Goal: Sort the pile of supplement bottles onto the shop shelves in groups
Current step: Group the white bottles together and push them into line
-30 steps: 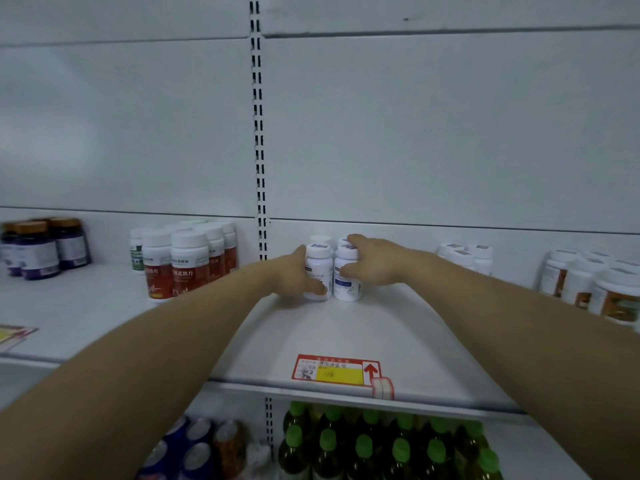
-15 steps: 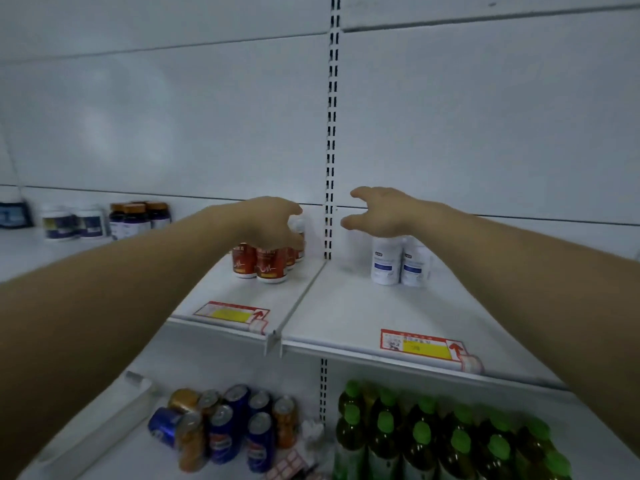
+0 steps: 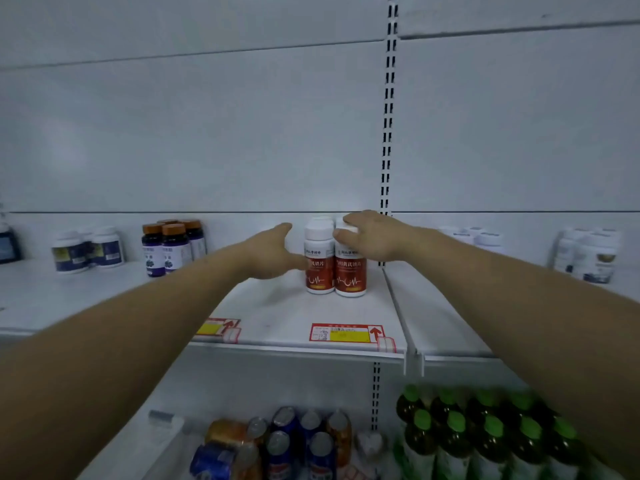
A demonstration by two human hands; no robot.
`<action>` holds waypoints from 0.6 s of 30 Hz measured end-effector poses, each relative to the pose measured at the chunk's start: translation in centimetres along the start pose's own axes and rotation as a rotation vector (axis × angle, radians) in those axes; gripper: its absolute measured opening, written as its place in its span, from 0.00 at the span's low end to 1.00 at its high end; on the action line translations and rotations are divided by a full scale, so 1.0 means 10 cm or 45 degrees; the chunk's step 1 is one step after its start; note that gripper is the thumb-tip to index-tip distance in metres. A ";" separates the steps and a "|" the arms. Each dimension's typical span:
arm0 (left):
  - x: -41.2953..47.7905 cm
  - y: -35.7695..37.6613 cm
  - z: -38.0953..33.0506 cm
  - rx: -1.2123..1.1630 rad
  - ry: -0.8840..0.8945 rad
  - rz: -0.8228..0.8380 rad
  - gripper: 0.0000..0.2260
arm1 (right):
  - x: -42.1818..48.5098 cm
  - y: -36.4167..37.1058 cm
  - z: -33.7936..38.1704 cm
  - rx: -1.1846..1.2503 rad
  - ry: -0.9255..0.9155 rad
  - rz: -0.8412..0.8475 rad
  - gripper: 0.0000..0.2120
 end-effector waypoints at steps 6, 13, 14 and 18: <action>0.16 0.20 -0.25 -0.512 0.140 0.119 0.40 | -0.13 -0.02 0.02 0.181 0.032 -0.037 0.24; 0.33 0.31 -0.30 -0.690 0.212 0.133 0.41 | 0.02 -0.03 -0.11 0.149 0.022 0.003 0.32; 0.35 0.32 -0.30 -0.695 0.208 0.133 0.41 | 0.03 -0.03 -0.12 0.159 0.025 0.010 0.34; 0.38 0.35 -0.26 -0.708 0.170 0.159 0.47 | 0.10 -0.02 -0.12 0.108 0.016 0.044 0.38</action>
Point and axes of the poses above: each hand's wrist, its own x-axis towards the middle knuckle, its own y-axis out of the palm, z = x × y, the point moved 7 cm from there along x, towards the middle knuckle, and after that the axes turned 13 degrees about x, right-handed, at the moved point
